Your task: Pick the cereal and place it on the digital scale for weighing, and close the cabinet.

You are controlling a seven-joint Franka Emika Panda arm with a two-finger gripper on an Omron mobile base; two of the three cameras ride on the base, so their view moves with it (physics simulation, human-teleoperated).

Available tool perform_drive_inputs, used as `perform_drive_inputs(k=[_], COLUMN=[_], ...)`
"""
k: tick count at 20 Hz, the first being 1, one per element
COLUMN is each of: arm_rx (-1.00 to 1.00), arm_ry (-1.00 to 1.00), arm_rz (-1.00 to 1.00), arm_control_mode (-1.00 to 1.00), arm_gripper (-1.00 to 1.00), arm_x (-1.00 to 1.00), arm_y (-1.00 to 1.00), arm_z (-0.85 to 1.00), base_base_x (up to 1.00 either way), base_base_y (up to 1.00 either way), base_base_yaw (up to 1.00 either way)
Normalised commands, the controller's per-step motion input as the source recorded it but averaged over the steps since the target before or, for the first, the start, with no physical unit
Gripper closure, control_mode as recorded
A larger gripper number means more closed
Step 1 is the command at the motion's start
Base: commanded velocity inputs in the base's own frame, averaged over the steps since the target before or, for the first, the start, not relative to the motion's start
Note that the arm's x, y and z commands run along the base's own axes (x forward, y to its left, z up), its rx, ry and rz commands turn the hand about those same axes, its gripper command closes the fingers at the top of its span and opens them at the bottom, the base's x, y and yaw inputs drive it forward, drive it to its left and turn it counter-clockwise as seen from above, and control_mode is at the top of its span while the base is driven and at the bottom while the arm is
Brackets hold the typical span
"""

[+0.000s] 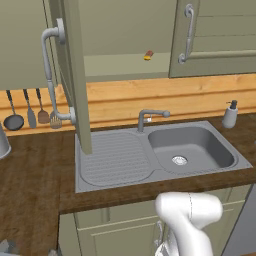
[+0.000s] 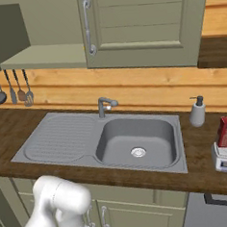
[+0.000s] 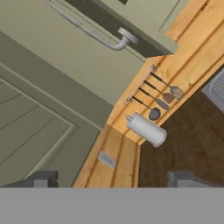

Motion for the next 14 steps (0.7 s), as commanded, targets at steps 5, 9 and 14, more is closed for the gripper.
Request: perform_drive_inputs(k=[5,9,14], arm_rx=[0.03,0.11,0.38], arm_ry=[0.03,0.02,-0.21], arm_rz=[0.0,0.0,0.0], arm_control_mode=[-1.0,-1.0,-1.0], arm_gripper=[-1.0,-1.0,-1.0], arm_x=[0.86,0.8,0.62], arm_y=[0.96,0.43,0.13], arm_z=[0.0,-0.12,-0.53], base_base_x=[0.0,0.0,0.0], base_base_y=[0.0,0.0,0.0], base_base_yaw=[0.0,0.0,0.0])
